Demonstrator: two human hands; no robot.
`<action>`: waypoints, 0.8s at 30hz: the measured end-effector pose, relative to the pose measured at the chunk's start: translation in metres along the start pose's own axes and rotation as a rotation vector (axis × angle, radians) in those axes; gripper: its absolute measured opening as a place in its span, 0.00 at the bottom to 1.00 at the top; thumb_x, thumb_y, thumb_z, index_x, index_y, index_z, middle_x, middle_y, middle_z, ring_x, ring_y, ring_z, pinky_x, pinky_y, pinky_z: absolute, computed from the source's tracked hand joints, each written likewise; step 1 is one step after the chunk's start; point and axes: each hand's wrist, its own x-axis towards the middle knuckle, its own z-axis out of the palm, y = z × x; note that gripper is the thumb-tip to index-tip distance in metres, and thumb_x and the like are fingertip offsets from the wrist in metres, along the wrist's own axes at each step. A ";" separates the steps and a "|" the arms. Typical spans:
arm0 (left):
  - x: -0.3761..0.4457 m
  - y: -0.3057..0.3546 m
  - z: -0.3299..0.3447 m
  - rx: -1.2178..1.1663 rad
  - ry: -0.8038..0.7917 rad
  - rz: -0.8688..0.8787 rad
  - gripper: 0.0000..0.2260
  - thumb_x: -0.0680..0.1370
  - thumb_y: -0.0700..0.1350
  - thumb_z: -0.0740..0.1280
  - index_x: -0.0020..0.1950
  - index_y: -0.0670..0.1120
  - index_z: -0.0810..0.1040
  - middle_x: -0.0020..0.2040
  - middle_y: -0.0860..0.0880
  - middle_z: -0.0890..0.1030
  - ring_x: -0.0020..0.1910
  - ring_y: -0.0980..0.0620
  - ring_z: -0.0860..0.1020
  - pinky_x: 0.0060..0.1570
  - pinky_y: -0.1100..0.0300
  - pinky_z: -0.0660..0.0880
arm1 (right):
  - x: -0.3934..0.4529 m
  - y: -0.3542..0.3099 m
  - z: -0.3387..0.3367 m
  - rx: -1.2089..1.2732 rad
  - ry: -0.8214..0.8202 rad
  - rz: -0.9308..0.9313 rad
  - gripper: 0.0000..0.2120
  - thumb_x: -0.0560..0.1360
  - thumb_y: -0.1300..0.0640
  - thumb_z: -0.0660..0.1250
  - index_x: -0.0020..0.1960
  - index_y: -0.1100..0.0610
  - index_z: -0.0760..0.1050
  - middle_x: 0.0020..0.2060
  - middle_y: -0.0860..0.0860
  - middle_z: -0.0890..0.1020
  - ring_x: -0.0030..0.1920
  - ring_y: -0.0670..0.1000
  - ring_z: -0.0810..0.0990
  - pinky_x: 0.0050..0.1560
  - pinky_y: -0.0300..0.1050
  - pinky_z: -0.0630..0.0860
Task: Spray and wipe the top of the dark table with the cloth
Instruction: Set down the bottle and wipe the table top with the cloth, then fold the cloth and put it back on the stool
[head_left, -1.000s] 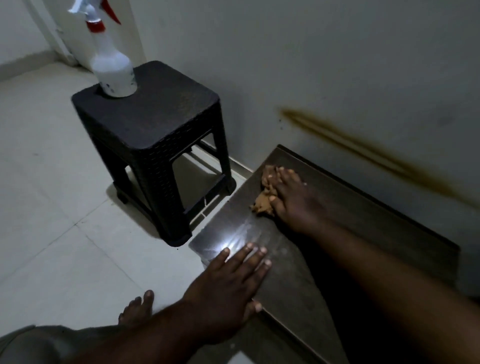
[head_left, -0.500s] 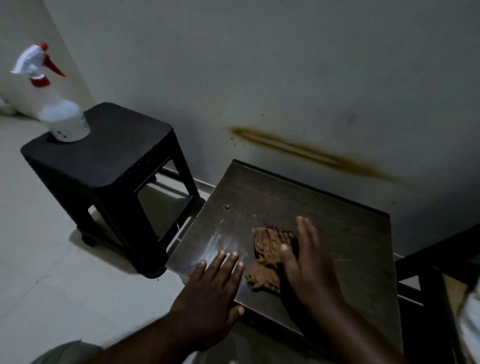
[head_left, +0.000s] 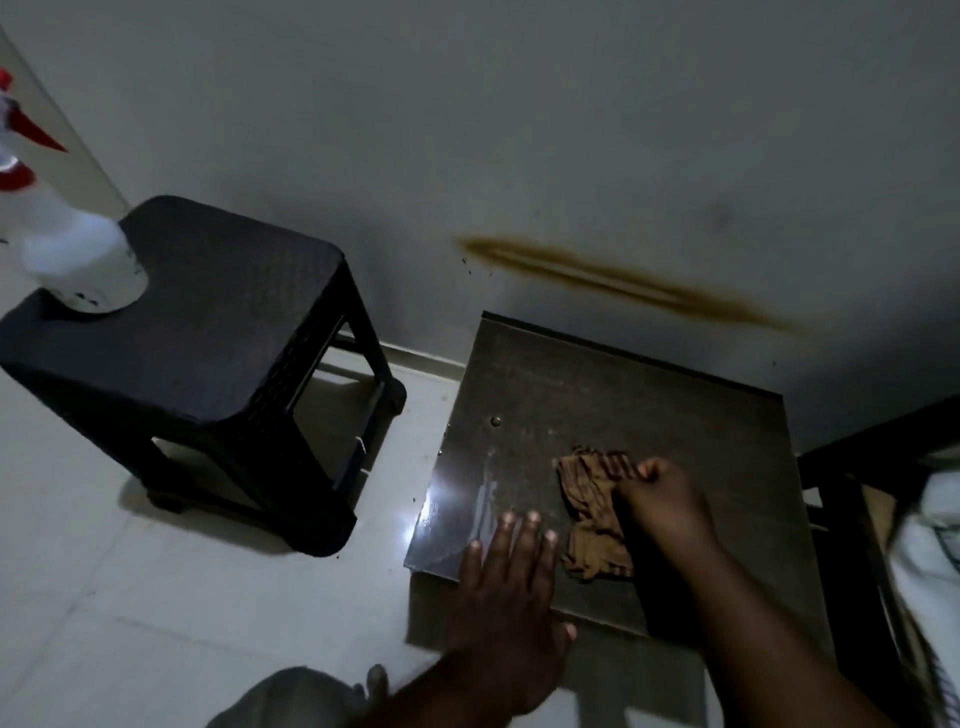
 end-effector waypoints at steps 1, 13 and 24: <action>0.001 0.000 0.001 -0.010 -0.014 -0.008 0.40 0.75 0.65 0.51 0.69 0.52 0.23 0.71 0.52 0.22 0.67 0.48 0.18 0.60 0.46 0.19 | -0.004 -0.004 -0.003 0.017 0.005 0.000 0.02 0.69 0.59 0.69 0.39 0.56 0.76 0.32 0.55 0.81 0.34 0.55 0.80 0.35 0.48 0.76; 0.006 0.008 -0.179 -1.253 -0.150 -0.406 0.12 0.79 0.47 0.63 0.56 0.42 0.78 0.48 0.40 0.82 0.44 0.44 0.80 0.46 0.49 0.75 | -0.072 -0.085 -0.078 0.464 -0.170 0.108 0.26 0.71 0.81 0.58 0.61 0.59 0.77 0.44 0.51 0.84 0.35 0.40 0.84 0.33 0.31 0.77; -0.013 0.055 -0.297 -2.261 -0.195 -0.438 0.30 0.75 0.62 0.65 0.64 0.38 0.78 0.61 0.37 0.80 0.60 0.42 0.80 0.58 0.50 0.78 | -0.146 -0.134 -0.140 -0.122 -0.150 -0.833 0.17 0.62 0.62 0.63 0.48 0.51 0.80 0.48 0.51 0.81 0.50 0.56 0.79 0.49 0.52 0.78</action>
